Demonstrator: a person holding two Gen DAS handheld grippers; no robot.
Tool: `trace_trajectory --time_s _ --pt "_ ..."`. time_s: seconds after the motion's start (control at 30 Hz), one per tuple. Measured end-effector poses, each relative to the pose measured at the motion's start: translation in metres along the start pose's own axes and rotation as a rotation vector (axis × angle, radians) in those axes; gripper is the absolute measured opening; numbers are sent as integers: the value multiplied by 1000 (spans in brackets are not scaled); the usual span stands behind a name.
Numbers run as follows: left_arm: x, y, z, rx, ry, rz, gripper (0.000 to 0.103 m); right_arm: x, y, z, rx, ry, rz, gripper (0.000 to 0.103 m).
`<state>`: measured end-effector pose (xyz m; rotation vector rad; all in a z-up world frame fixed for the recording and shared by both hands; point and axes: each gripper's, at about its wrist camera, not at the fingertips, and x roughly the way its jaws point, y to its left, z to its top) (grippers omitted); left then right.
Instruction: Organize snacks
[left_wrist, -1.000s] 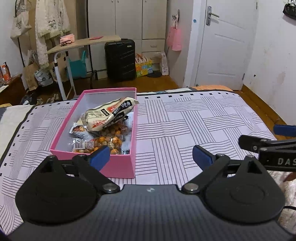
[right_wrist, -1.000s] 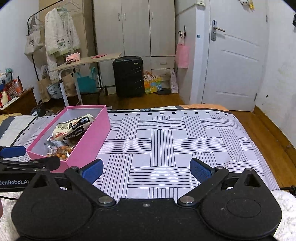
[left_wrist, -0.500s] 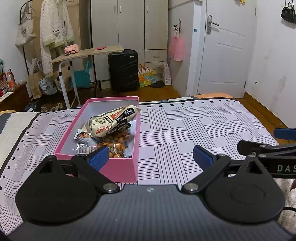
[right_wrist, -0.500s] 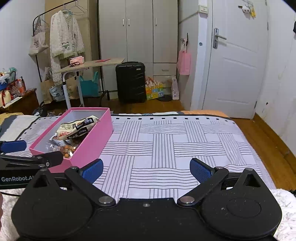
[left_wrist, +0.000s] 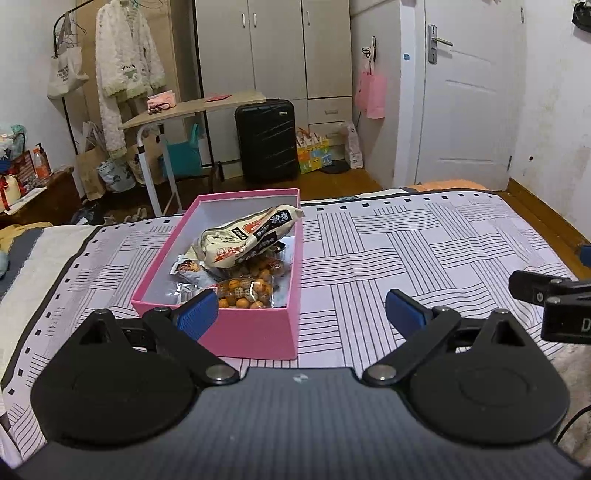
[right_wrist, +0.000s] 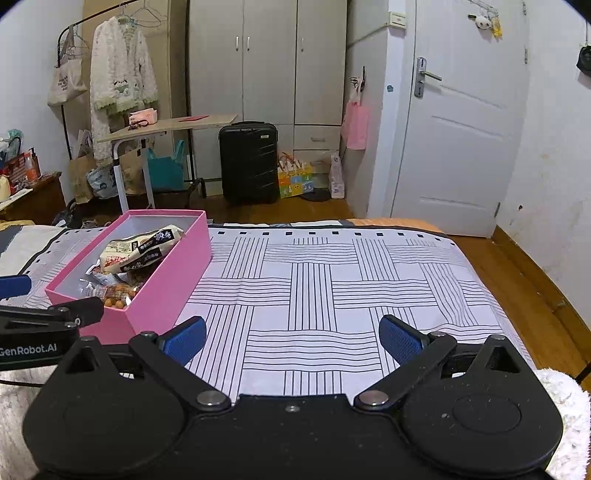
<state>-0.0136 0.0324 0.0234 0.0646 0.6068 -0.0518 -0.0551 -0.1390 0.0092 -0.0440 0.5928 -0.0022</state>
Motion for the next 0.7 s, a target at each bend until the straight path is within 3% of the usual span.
trace_trajectory --time_s 0.7 --pt "-2 3 -2 -13 -28 49 99 7 4 0 -14 18 -21 101"
